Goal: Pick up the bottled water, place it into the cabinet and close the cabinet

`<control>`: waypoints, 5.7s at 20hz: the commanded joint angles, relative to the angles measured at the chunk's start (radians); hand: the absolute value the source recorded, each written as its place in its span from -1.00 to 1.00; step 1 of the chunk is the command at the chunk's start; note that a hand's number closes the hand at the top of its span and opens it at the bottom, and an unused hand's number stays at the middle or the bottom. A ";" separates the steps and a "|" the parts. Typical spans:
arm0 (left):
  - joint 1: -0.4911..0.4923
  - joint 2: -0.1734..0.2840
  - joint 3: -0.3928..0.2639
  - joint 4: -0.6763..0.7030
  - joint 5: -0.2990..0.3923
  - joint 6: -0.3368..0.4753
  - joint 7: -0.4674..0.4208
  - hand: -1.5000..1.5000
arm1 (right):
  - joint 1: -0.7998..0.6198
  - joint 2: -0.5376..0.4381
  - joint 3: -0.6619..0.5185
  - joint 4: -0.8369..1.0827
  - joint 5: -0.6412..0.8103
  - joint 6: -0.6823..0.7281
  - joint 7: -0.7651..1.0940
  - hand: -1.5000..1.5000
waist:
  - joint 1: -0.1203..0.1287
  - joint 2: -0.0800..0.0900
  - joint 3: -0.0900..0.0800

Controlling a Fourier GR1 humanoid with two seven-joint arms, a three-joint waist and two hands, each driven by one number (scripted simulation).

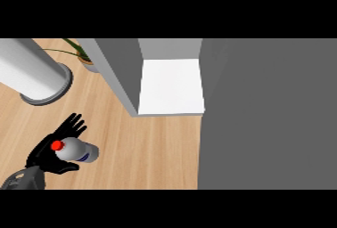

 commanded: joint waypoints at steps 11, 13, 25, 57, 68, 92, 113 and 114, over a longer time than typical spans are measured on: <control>-0.084 -0.031 -0.006 0.141 0.048 -0.199 -0.085 -1.00 | -0.016 0.017 0.024 0.022 0.016 -0.014 0.005 -1.00 | -0.006 0.004 -0.001; -0.054 -0.046 -0.033 0.139 0.033 -0.216 -0.078 -1.00 | -0.031 0.013 0.025 0.004 0.006 -0.022 0.034 -1.00 | 0.005 0.000 0.000; -0.063 -0.102 -0.059 0.093 0.072 -0.264 -0.037 -1.00 | -0.002 0.017 0.024 0.010 -0.003 -0.021 0.020 -1.00 | 0.002 -0.003 0.001; 0.042 -0.273 0.020 -0.099 0.265 0.186 -0.142 1.00 | -0.083 -0.001 0.008 0.030 -0.011 -0.049 0.071 -1.00 | 0.023 -0.007 0.004; 0.219 -0.337 -0.158 -0.599 0.384 0.357 0.142 1.00 | -0.084 0.025 0.066 0.079 0.044 -0.061 0.028 -1.00 | 0.029 -0.011 0.005; -0.234 -0.338 -0.588 -0.715 0.400 1.090 0.293 1.00 | -0.076 0.037 0.130 0.156 0.085 -0.077 -0.045 -1.00 | 0.006 -0.005 0.004; -0.648 -0.315 -0.542 -0.217 0.274 1.313 0.264 1.00 | -0.126 -0.024 0.052 0.133 -0.013 -0.034 -0.002 -1.00 | -0.027 0.008 0.004; -0.655 -0.337 -0.558 -0.160 0.276 1.331 0.231 1.00 | -0.150 -0.002 0.066 0.131 -0.016 -0.060 0.026 -1.00 | -0.026 0.008 0.004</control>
